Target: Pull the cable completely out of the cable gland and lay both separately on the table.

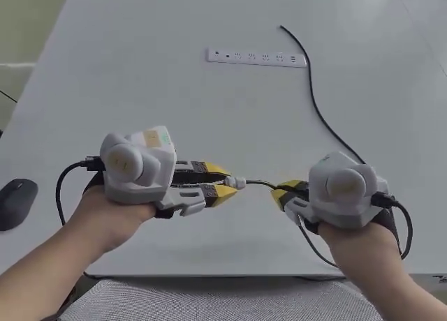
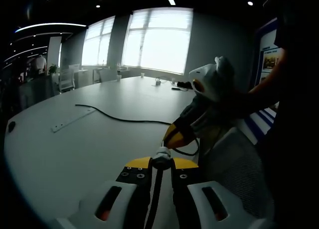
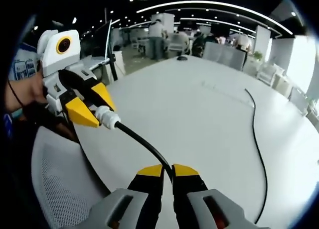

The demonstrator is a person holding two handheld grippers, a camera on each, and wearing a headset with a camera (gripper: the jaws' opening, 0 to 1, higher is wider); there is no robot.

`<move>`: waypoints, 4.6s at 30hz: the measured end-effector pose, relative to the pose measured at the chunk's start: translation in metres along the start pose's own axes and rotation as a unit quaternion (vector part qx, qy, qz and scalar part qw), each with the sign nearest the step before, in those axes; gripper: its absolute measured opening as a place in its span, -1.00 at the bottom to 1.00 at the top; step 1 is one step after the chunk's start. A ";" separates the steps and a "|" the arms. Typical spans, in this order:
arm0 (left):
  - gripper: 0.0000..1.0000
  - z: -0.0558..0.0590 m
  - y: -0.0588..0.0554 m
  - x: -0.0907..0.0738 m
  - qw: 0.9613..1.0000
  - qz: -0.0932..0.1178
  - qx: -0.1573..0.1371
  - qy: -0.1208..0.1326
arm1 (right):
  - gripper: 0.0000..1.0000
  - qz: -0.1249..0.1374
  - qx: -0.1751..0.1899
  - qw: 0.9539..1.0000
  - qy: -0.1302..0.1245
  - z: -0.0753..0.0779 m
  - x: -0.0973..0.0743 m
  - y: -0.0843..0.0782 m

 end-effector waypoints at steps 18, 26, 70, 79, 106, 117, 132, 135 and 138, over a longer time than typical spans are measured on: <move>-0.70 0.004 -0.001 0.000 1.000 -0.003 0.001 0.001 | -0.98 -0.019 0.100 0.995 -0.023 0.014 0.003 -0.030; -0.70 0.004 -0.001 0.000 1.000 -0.002 0.001 0.005 | -0.97 -0.014 0.103 0.995 -0.014 0.014 0.001 -0.030; -0.70 -0.001 0.002 -0.001 1.000 0.003 -0.012 0.001 | -0.65 0.035 -0.215 0.974 0.064 -0.044 -0.008 0.047; -0.70 0.000 0.001 0.000 1.000 0.003 -0.014 0.000 | -0.84 0.035 -0.250 0.965 0.076 -0.052 -0.003 0.048; -0.70 -0.002 -0.002 0.000 1.000 0.003 -0.016 0.002 | -0.99 0.039 -0.220 0.972 0.074 -0.052 -0.001 0.045; -0.70 -0.001 0.001 -0.001 1.000 0.005 -0.018 0.006 | -0.99 0.036 -0.154 0.986 0.060 -0.036 -0.001 0.036; -0.70 -0.005 0.004 -0.003 1.000 0.010 -0.020 0.010 | -0.99 0.020 -0.051 0.998 0.029 -0.010 0.003 0.021; -0.70 -0.006 0.004 -0.004 1.000 0.011 -0.020 0.011 | -0.99 0.015 -0.023 0.999 0.020 -0.004 0.003 0.015; -0.70 -0.006 0.003 -0.004 1.000 0.012 -0.021 0.011 | -0.99 0.011 0.003 1.000 0.016 0.002 0.003 0.009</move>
Point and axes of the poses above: the centre of the closed fingertips' face, and the gripper's own axes: x roughly forward along the fingers, z roughly to its right, y roughly out of its top, the point moved 6 cm from there along -x, roughly backward along the fingers, and after that the axes turned 5 degrees about z, right-handed, at the moved point
